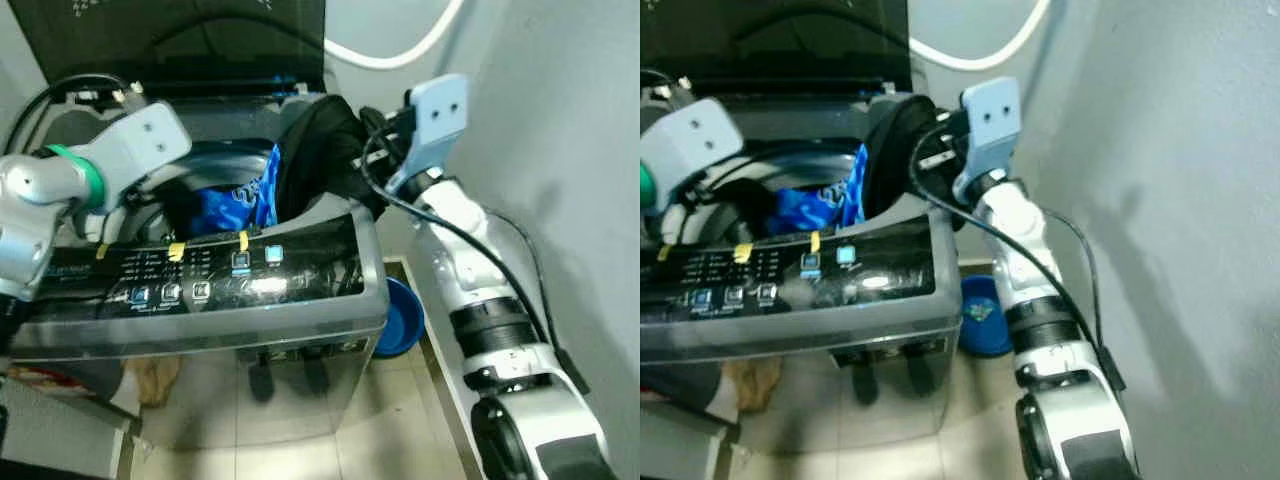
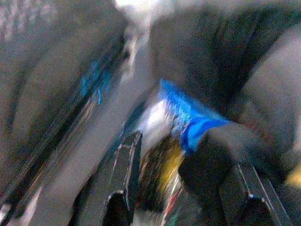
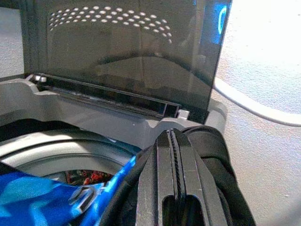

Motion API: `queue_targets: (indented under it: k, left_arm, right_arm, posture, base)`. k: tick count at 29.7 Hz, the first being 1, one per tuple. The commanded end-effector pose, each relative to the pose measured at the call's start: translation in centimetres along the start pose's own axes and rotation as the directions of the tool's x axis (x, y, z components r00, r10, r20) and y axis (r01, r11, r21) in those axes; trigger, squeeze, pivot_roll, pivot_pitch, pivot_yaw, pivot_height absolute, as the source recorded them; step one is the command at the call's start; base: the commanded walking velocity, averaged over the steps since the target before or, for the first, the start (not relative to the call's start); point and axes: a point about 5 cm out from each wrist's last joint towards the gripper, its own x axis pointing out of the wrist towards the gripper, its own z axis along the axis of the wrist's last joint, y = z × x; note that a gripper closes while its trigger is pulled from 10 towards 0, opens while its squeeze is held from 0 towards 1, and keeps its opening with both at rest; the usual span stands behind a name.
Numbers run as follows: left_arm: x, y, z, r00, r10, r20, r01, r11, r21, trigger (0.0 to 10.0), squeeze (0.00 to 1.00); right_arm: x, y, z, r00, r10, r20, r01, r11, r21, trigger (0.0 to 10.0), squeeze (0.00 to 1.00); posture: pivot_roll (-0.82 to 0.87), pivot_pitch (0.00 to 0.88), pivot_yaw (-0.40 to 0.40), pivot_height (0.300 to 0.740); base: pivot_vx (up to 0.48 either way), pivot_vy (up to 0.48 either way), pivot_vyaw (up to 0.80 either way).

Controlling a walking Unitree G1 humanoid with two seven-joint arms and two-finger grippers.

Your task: Clothes washing

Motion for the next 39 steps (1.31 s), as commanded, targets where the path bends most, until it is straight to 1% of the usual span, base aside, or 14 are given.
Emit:
queue_targets:
  k: [1,10,15,19,21,24,28,29,30,31,34,35,37,39]
  left_arm:
    - [-0.7,0.3,1.0,0.997,0.043,0.062,-0.043,0.999,-0.010,10.0,0.00]
    - [0.1,-0.8,4.2,0.910,0.244,0.335,-0.241,0.969,-0.052,10.0,0.00]
    - [0.6,-3.7,5.2,0.894,0.169,0.416,0.054,0.879,-0.473,10.0,0.00]
    - [1.4,-3.5,3.6,0.934,0.231,0.272,-0.038,0.823,-0.567,10.0,0.00]
    - [1.9,-0.8,-1.6,0.909,0.379,-0.170,-0.376,0.575,-0.727,10.0,0.00]
    - [0.2,2.4,-4.9,0.750,0.466,-0.470,-0.630,0.285,-0.722,10.0,0.00]
    - [-2.3,5.7,-5.7,0.614,0.556,-0.560,-0.744,0.174,-0.645,10.0,0.00]
    - [-2.3,5.7,-5.7,0.614,0.556,-0.560,-0.744,0.174,-0.645,10.0,0.00]
    - [-3.0,7.2,-5.1,0.662,0.569,-0.488,-0.727,0.328,-0.603,10.0,0.00]
    - [-3.0,7.2,-5.1,0.662,0.569,-0.488,-0.727,0.328,-0.603,10.0,0.00]
    - [-3.8,7.0,-3.7,0.862,0.382,-0.333,-0.500,0.749,-0.436,10.0,0.00]
    - [-3.8,7.0,-3.7,0.862,0.382,-0.333,-0.500,0.749,-0.436,10.0,0.00]
    - [-4.7,5.6,-3.7,0.920,0.214,-0.329,-0.278,0.947,-0.162,10.0,0.00]
    - [-4.7,5.6,-3.7,0.920,0.214,-0.329,-0.278,0.947,-0.162,10.0,0.00]
  right_arm:
    - [-0.3,0.1,-0.3,1.000,-0.006,-0.002,0.006,1.000,0.010,10.0,0.00]
    - [-0.5,0.2,-0.4,1.000,-0.012,-0.007,0.012,1.000,0.011,10.0,0.00]
    - [-0.6,0.3,-0.7,1.000,-0.010,-0.015,0.010,1.000,0.009,10.0,0.00]
    - [-0.6,0.3,-0.7,1.000,-0.010,-0.016,0.011,1.000,0.009,10.0,0.00]
    - [-0.6,0.4,-0.7,1.000,-0.011,-0.017,0.011,1.000,0.008,10.0,0.00]
    - [-0.7,0.3,-0.7,1.000,-0.009,-0.016,0.009,1.000,0.007,10.0,0.00]
    - [-0.6,0.4,-0.7,1.000,-0.007,-0.015,0.007,1.000,0.006,10.0,0.00]
    - [-0.6,0.4,-0.7,1.000,-0.007,-0.015,0.007,1.000,0.006,10.0,0.00]
    - [-0.6,0.5,-0.6,1.000,-0.005,-0.013,0.005,1.000,0.007,10.0,0.00]
    - [-0.6,0.5,-0.6,1.000,-0.005,-0.013,0.005,1.000,0.007,10.0,0.00]
    - [-0.5,0.6,-0.6,1.000,-0.003,-0.011,0.003,1.000,0.007,10.0,0.00]
    - [-0.5,0.6,-0.6,1.000,-0.003,-0.011,0.003,1.000,0.007,10.0,0.00]
    - [-0.5,0.6,-0.6,1.000,-0.004,-0.012,0.004,1.000,0.006,10.0,0.00]
    - [-0.5,0.6,-0.6,1.000,-0.004,-0.012,0.004,1.000,0.006,10.0,0.00]
  posture:
    - [0.13,0.148,0.088,0.740]
    - [0.12,0.145,0.076,0.740]
    - [0.11,0.142,0.074,0.740]
    - [0.11,0.140,0.075,0.740]
    - [0.11,0.138,0.077,0.740]
    - [0.12,0.133,0.072,0.740]
    - [0.12,0.128,0.073,0.740]
    - [0.12,0.128,0.073,0.740]
    - [0.13,0.126,0.077,0.740]
    - [0.13,0.126,0.077,0.740]
    - [0.13,0.131,0.078,0.740]
    - [0.13,0.131,0.078,0.740]
    - [0.13,0.131,0.078,0.740]
    - [0.13,0.131,0.078,0.740]
  base:
    - [0.000,0.000,0.00]
    - [0.000,0.000,0.00]
    - [0.000,0.000,0.00]
    - [0.000,0.000,0.00]
    - [0.000,0.000,0.00]
    - [0.000,0.000,0.00]
    - [0.000,0.000,0.00]
    - [0.000,0.000,0.00]
    - [0.000,0.000,0.00]
    - [0.000,0.000,0.00]
    - [0.000,0.000,0.00]
    - [0.000,0.000,0.00]
    - [0.000,0.000,0.00]
    - [0.000,0.000,0.00]
